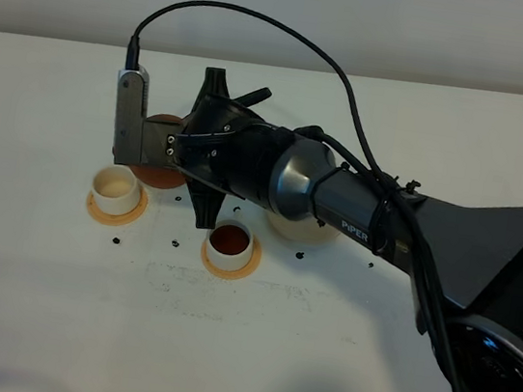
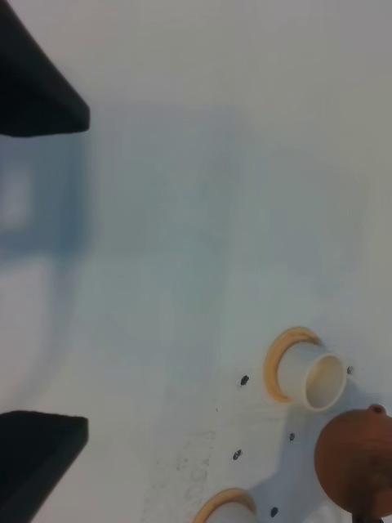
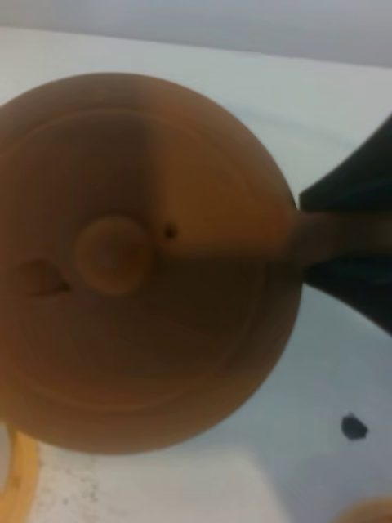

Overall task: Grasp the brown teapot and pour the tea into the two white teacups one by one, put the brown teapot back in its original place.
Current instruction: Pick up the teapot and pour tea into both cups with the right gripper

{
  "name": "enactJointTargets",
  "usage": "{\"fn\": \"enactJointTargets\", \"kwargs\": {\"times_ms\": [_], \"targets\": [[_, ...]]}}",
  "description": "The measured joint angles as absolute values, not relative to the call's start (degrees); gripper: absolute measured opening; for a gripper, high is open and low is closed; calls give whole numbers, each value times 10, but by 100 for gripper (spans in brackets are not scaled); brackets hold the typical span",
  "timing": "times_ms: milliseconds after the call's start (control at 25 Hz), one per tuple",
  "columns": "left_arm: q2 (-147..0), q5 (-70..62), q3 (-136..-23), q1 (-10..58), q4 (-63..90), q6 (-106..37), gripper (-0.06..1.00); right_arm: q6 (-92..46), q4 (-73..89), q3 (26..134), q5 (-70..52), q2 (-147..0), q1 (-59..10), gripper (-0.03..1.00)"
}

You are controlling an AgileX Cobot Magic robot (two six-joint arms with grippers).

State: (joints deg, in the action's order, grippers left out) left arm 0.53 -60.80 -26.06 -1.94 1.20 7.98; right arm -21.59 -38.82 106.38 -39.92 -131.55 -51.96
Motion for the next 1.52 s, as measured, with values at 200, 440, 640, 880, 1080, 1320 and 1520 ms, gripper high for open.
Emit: {"fn": "enactJointTargets", "kwargs": {"times_ms": [200,440,640,880,1080,1320,1520], "targets": [[5,-608,-261,-19,12,80,68,-216,-417,1064,-394,-1325,-522,10],[5,-608,-261,-19,12,80,68,-218,-458,1064,-394,-1335,-525,10],[5,-608,-261,-19,12,80,68,-220,-495,1064,-391,-1335,-534,10],[5,-608,-261,-19,12,80,68,-232,-513,1064,-389,-1335,-541,10],[5,-608,-261,-19,12,80,68,-233,-543,1064,-385,-1335,-542,10],[5,-608,-261,-19,12,80,68,-234,-586,1064,-385,-1335,-542,10],[5,-608,-261,-19,12,80,68,-235,-600,1064,-383,-1335,-542,10]]}}
